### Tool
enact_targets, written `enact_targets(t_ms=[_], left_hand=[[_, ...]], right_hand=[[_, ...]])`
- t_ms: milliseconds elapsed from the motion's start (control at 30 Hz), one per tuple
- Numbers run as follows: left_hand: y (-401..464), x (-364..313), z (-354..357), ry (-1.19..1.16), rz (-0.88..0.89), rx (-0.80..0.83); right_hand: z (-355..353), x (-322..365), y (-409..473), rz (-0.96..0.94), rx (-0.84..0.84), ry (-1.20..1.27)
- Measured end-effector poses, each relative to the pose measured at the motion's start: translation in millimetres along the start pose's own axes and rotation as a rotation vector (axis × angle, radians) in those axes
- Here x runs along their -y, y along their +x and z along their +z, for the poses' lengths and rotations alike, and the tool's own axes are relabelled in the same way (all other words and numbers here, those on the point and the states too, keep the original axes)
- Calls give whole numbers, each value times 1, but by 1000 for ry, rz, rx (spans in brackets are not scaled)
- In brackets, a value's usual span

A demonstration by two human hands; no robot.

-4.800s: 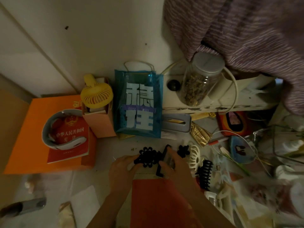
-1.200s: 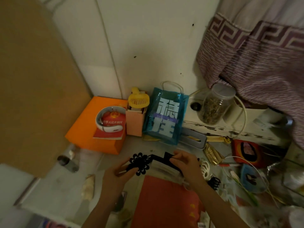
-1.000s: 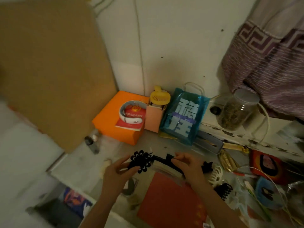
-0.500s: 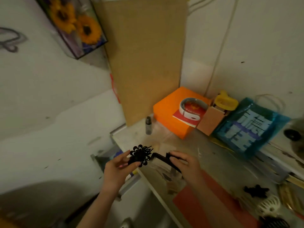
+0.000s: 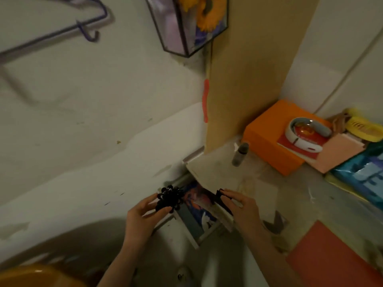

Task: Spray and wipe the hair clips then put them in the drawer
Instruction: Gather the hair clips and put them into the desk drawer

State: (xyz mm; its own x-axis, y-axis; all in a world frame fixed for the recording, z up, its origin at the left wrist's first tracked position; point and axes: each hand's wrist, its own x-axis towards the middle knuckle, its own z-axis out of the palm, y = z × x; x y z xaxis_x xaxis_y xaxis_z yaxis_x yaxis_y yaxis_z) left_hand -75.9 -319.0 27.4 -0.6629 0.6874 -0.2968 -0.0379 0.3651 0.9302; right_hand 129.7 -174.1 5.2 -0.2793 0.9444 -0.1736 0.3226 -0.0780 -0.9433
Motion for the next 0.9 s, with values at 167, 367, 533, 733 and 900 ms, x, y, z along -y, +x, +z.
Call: enact_targets(t_ms=[167,367,533,733,900], left_hand=[[24,30,-28,-18,-107,-12],[43,54,-30,-16,-172,-16],[54,69,-24,-18,-250,-90],[73,91,-11,-60,-322,-178],[89,121,1,-94,-332,-219]], right_hand=[[49,-8,9,69,-67,-9],[88,-23,33,119,-66,-76],[111,-43,50,169,15,-109],[136,-77,71,267,48,-130],[161,-120,87,302,7,-154]])
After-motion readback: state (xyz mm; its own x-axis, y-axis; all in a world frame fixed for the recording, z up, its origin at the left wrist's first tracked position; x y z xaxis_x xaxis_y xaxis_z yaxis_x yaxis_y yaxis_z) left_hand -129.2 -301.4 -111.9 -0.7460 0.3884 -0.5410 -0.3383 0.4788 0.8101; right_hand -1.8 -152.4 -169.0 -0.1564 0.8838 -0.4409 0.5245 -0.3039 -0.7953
